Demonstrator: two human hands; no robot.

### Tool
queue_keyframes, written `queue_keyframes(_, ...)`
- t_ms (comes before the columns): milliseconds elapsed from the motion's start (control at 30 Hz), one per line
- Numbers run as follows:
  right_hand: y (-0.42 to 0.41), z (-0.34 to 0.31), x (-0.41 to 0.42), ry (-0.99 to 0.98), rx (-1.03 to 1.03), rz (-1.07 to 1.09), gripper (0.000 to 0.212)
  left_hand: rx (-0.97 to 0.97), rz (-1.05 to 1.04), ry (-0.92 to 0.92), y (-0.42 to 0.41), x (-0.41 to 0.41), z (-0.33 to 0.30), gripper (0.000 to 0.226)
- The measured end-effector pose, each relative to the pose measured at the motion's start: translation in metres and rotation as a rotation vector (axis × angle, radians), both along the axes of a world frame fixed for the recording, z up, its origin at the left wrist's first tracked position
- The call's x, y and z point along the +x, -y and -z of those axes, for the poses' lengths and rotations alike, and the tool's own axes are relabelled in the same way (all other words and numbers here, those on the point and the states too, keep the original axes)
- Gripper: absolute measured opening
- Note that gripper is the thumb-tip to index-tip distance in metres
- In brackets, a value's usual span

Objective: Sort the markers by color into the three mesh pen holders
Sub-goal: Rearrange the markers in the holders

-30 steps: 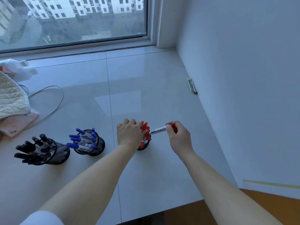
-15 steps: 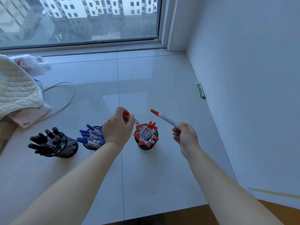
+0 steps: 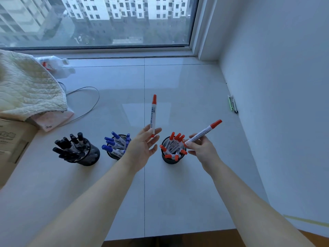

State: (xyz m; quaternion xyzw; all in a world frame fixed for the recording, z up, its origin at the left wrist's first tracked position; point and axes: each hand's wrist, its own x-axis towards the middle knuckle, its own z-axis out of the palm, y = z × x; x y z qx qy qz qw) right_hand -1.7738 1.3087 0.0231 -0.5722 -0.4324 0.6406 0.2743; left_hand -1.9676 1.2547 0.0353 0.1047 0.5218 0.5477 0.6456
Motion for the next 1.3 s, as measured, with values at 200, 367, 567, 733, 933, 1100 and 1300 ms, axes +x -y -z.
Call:
queue_keyframes(200, 0.001, 0.015, -0.014, 0.268, 0.137, -0.093, 0.014, -0.004, 0.079, -0.087, 0.0, 0.001, 0.003, 0.021)
queue_keyframes(367, 0.007, 0.024, -0.018, 0.38, 0.226, -0.089, 0.012, -0.065, 0.08, -0.359, 0.0, 0.003, 0.01, 0.009)
queue_keyframes(567, 0.009, 0.028, -0.016, 0.424, 0.295, -0.047, 0.013, -0.097, 0.092, -0.448, 0.002, 0.008, 0.018, 0.009)
queue_keyframes(733, 0.007, 0.024, -0.014, 0.462, 0.429, 0.065, 0.012, -0.14, 0.104, -0.566, 0.002, 0.01, 0.025, 0.008)
queue_keyframes(933, 0.007, 0.029, -0.009, 0.554, 0.608, -0.079, 0.013, -0.124, 0.104, -0.603, 0.0, 0.008, 0.027, 0.012)
queue_keyframes(1100, 0.005, 0.045, -0.011, 0.593, 0.449, -0.222, 0.005, -0.126, 0.032, -0.463, 0.001, 0.012, 0.025, 0.01)
queue_keyframes(1300, 0.008, 0.043, -0.007, 0.616, 0.581, -0.16, 0.007, -0.115, 0.096, -0.689, 0.004, 0.022, 0.029, 0.014)
